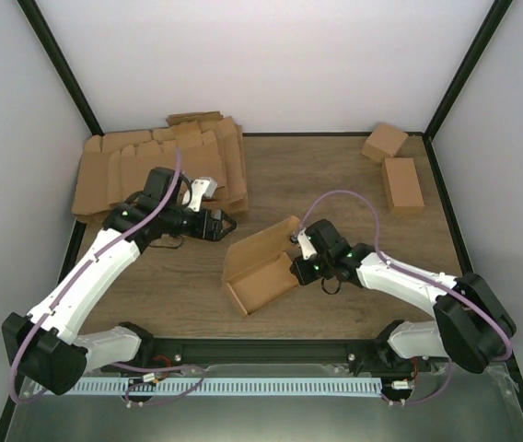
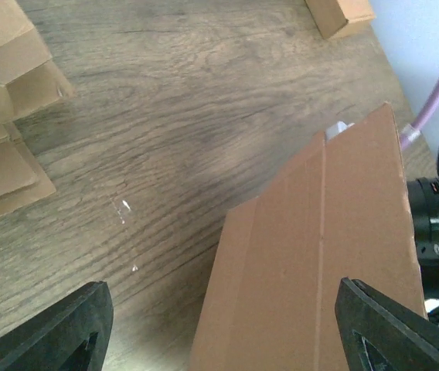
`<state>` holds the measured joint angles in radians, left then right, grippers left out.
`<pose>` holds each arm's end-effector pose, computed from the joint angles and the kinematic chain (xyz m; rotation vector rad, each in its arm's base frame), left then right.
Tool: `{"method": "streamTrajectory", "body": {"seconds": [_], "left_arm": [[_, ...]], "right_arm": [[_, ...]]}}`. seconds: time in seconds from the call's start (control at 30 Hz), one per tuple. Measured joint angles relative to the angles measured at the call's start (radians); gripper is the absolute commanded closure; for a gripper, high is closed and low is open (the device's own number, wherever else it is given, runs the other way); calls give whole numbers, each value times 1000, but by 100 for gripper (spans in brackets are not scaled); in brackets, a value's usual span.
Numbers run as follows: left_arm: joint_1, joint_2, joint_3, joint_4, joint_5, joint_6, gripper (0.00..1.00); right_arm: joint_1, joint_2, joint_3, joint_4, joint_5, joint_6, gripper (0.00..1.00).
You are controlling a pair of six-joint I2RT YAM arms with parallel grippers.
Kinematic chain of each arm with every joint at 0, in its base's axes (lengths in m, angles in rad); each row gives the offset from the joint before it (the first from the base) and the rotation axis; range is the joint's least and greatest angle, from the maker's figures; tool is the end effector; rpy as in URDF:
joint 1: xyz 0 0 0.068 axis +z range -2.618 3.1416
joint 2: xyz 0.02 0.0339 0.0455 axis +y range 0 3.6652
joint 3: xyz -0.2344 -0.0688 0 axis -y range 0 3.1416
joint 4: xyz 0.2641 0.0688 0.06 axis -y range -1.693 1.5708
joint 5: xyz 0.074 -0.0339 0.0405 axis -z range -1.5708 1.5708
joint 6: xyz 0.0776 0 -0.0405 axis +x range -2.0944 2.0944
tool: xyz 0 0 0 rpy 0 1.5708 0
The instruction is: Fold the paper box
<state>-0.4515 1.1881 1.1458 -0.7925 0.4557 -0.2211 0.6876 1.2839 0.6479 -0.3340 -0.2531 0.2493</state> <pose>0.2508 -0.1596 0.2732 0.5013 2.4188 -0.8516 0.2087 0.1966 0.1067 -0.6750 2.5525 0.6685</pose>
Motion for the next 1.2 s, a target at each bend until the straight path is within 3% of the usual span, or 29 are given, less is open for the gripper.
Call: {"method": "streamTrajectory", "body": {"seconds": [0.17,0.3,0.37,0.6,0.87,1.07,1.2], "left_arm": [[0,-13,-82,77,-45,-40,14],[0,-49,-143,126,-98,-78,5],[0,-78,-163,146,-124,-92,0],[0,-165,-206,199,-201,-158,0],[2,-197,-237,216,-225,-191,0],[3,-233,-253,223,-226,-191,0],[3,-240,-271,223,-227,-192,0]], "right_arm": [[16,21,-8,7,77,31,97],[22,55,-11,21,111,64,96],[29,60,-14,40,122,85,90],[51,60,-45,75,150,129,74],[51,32,-71,90,172,150,62],[56,-48,-95,96,180,154,45],[56,-97,-96,98,195,146,16]]}}
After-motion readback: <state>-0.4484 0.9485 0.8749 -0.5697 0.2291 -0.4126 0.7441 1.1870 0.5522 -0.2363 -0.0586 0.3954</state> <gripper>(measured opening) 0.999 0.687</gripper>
